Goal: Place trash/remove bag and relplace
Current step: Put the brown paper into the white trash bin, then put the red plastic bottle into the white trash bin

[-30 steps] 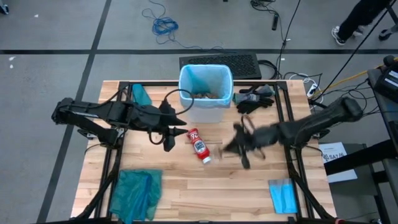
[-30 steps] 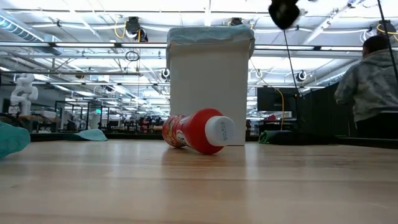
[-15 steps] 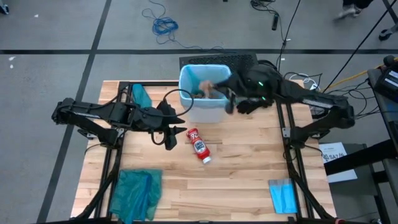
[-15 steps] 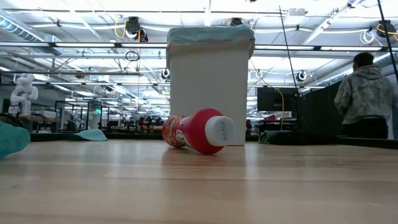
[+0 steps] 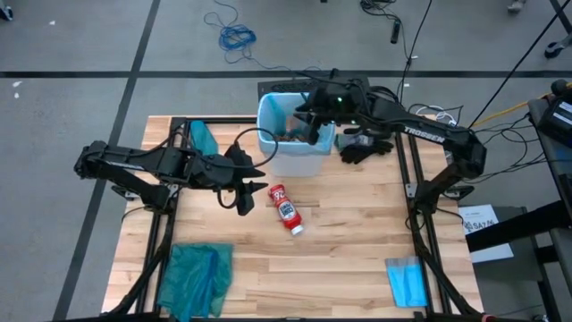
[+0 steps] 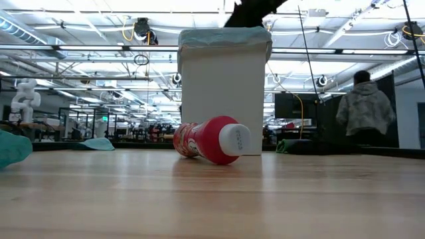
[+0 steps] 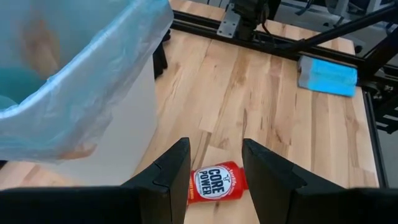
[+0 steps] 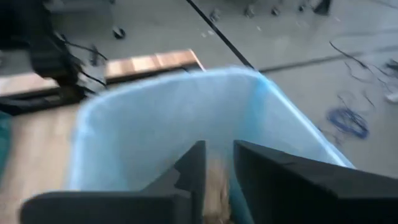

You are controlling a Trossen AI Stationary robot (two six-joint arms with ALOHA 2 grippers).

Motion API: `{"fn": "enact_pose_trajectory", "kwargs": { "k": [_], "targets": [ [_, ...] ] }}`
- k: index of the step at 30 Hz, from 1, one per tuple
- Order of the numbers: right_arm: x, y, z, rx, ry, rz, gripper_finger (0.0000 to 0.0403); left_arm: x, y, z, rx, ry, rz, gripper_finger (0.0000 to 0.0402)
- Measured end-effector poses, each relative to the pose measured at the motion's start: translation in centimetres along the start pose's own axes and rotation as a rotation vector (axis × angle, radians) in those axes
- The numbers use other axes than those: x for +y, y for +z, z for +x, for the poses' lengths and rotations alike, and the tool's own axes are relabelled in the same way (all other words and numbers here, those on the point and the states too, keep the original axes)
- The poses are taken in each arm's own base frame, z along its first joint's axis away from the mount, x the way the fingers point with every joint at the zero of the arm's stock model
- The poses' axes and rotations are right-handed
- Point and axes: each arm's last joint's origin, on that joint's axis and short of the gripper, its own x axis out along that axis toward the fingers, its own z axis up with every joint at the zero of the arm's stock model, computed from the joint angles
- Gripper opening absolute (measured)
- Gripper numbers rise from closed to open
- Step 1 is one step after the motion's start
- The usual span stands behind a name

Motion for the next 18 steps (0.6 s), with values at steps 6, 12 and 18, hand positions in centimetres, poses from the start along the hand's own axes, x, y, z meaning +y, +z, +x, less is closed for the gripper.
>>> {"fn": "enact_pose_trajectory", "kwargs": {
  "k": [6, 12, 18],
  "targets": [
    [0.3, 1.0, -1.8, -0.066, 0.033, 0.063, 0.0161, 0.0, 0.0, 0.0, 0.004, 0.001, 0.002, 0.0141],
    [1.5, 2.5, -6.8, -0.160, 0.105, 0.130, 0.0174, -0.6, -0.5, 0.5, 0.021, -0.012, 0.018, 0.0141],
    [4.1, 1.9, -11.7, -0.091, 0.200, 0.104, 0.0143, -1.7, -2.6, 2.6, 0.070, -0.030, -0.044, 0.0141]
  ]
}}
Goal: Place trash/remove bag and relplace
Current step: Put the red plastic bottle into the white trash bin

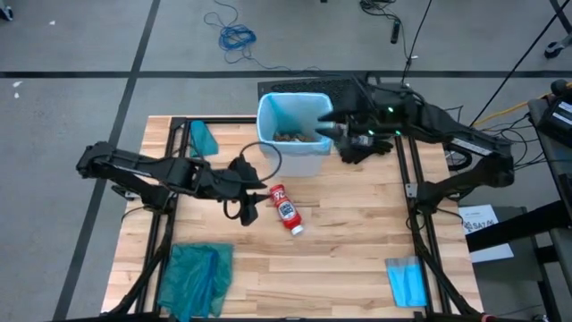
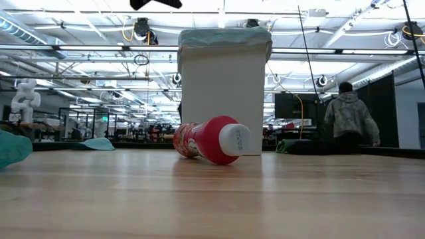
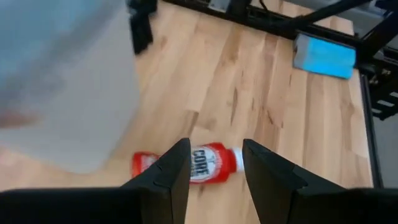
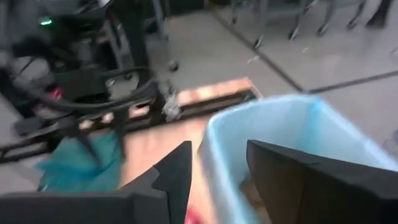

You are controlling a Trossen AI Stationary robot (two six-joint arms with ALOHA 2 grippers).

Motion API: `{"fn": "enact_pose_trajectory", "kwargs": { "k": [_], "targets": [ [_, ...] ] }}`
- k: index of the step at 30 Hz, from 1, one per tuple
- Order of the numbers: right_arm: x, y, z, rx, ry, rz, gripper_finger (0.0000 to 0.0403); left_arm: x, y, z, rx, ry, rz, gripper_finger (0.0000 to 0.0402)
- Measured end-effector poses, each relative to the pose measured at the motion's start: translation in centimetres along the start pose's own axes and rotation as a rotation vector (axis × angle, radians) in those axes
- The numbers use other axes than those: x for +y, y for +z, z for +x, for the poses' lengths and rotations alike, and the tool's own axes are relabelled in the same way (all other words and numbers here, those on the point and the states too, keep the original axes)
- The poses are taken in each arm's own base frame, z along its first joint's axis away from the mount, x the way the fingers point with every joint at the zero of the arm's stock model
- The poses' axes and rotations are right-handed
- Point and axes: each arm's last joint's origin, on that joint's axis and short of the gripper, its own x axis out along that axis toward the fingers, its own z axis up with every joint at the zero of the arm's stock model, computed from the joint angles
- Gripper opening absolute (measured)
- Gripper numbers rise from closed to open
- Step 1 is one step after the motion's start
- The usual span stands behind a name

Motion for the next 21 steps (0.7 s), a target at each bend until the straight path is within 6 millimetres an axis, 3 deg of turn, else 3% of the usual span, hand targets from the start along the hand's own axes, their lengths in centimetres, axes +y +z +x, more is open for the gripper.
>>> {"fn": "enact_pose_trajectory", "kwargs": {
  "k": [4, 10, 15, 21],
  "targets": [
    [1.9, -1.6, -1.7, 0.145, 0.000, -0.009, 0.0124, -0.8, -0.9, 1.7, 0.003, -0.024, -0.046, 0.0141],
    [4.2, -3.9, -2.8, 0.334, -0.048, -0.040, 0.0106, -1.9, -0.5, 4.3, -0.051, -0.054, -0.125, 0.0141],
    [6.0, -5.8, -2.6, 0.403, -0.046, -0.072, 0.0098, -3.1, -0.4, 7.0, -0.106, -0.089, -0.160, 0.0141],
    [7.1, -9.7, -1.9, 0.468, -0.110, -0.055, 0.0089, -3.6, -2.1, 11.3, -0.041, -0.049, -0.148, 0.0141]
  ]
}}
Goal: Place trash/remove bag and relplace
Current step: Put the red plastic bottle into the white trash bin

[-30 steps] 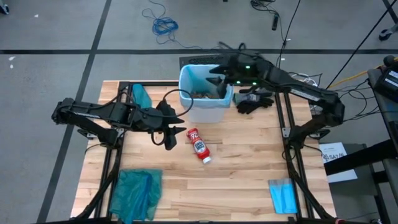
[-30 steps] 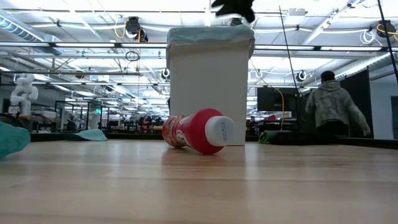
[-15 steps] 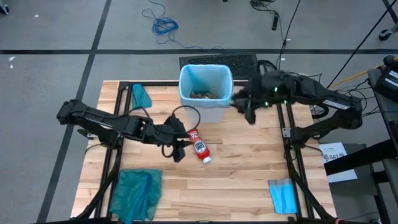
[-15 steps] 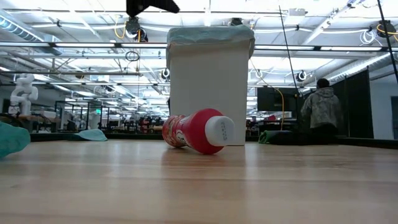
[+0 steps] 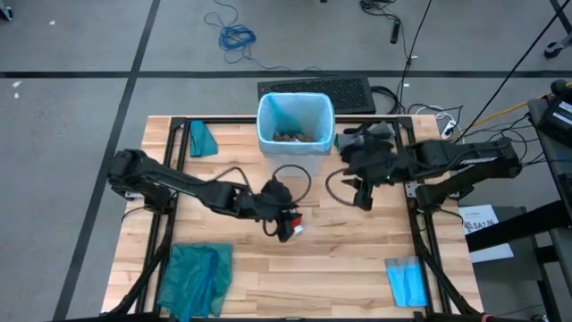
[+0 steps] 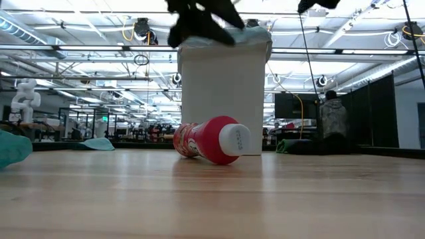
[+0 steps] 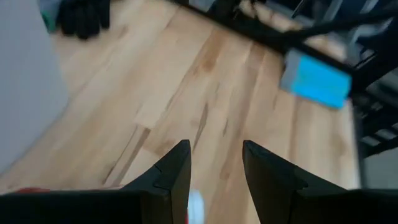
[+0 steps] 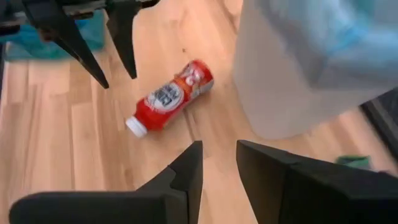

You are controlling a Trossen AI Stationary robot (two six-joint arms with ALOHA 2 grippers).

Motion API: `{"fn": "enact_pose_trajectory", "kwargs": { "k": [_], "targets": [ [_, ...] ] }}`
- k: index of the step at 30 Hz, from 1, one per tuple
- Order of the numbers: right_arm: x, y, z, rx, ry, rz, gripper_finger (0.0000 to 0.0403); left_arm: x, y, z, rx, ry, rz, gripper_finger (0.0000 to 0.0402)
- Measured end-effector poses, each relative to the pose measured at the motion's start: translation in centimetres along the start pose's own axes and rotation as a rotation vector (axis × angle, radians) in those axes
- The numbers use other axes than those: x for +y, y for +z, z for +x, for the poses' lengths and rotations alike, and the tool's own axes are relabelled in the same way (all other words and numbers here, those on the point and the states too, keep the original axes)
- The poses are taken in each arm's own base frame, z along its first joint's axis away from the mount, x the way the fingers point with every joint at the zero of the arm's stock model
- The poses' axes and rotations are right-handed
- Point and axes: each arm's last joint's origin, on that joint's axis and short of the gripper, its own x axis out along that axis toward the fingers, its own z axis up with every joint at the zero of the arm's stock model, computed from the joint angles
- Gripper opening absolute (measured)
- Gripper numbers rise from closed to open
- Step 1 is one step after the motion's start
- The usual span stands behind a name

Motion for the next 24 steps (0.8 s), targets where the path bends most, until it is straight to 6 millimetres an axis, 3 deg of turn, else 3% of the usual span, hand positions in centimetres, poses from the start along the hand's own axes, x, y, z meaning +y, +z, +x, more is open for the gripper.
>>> {"fn": "enact_pose_trajectory", "kwargs": {
  "k": [6, 11, 24],
  "targets": [
    [0.9, -2.3, 1.5, -0.078, 0.033, 0.100, 0.0080, 0.7, -2.8, 4.3, 0.087, 0.109, -0.005, 0.0141],
    [1.1, -3.5, 1.6, -0.113, 0.073, 0.169, 0.0073, 1.1, -4.5, 6.4, 0.134, 0.160, -0.043, 0.0141],
    [1.0, -4.0, 1.2, -0.120, 0.075, 0.153, 0.0057, 0.9, -5.8, 6.8, 0.269, 0.085, -0.037, 0.0141]
  ]
}}
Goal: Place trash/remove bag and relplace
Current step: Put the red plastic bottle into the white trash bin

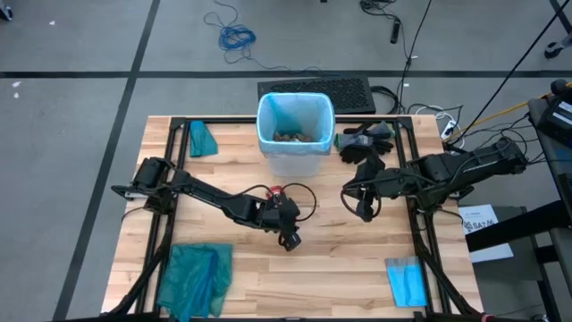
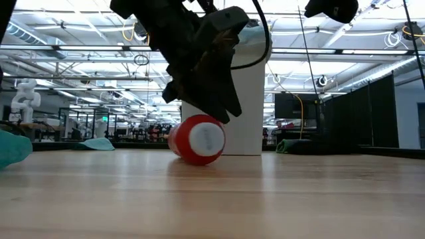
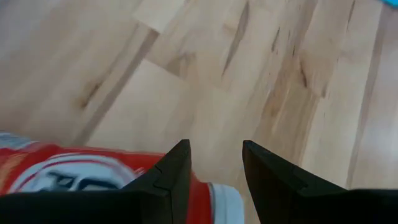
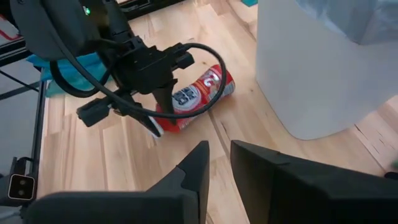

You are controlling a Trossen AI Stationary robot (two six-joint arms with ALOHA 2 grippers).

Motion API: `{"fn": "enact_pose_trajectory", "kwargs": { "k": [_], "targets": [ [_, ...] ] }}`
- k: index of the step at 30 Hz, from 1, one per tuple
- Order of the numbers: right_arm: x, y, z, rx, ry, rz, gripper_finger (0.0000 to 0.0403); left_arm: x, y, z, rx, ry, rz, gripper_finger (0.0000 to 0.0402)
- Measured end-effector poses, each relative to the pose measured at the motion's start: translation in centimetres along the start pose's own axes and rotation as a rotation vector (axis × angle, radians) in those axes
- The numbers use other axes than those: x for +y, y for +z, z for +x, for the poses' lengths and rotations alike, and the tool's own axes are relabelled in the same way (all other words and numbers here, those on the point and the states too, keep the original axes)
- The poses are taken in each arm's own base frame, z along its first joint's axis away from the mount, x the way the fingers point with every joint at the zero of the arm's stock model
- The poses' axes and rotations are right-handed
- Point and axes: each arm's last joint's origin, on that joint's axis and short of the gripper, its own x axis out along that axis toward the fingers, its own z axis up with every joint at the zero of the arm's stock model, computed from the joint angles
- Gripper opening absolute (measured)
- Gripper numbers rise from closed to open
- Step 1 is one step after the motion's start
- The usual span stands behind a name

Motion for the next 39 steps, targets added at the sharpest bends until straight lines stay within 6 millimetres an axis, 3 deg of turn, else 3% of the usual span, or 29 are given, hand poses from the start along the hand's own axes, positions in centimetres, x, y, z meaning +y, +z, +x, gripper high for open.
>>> {"fn": "enact_pose_trajectory", "kwargs": {
  "k": [19, 24, 32, 39],
  "targets": [
    [0.0, -0.1, 0.0, 0.006, -0.004, -0.009, 0.0056, -2.2, -4.7, -1.9, 0.244, 0.048, -0.088, 0.0141],
    [0.0, -0.1, 0.0, 0.007, -0.004, -0.005, 0.0056, -2.6, -4.6, -4.2, 0.241, 0.034, -0.094, 0.0141],
    [0.0, -0.1, 0.0, 0.007, -0.003, -0.001, 0.0056, -2.8, -3.6, -9.5, 0.147, 0.004, -0.097, 0.0141],
    [0.0, -0.1, 0.0, 0.006, -0.003, -0.002, 0.0056, -1.5, -2.4, -12.3, 0.042, 0.059, -0.222, 0.0140]
  ]
}}
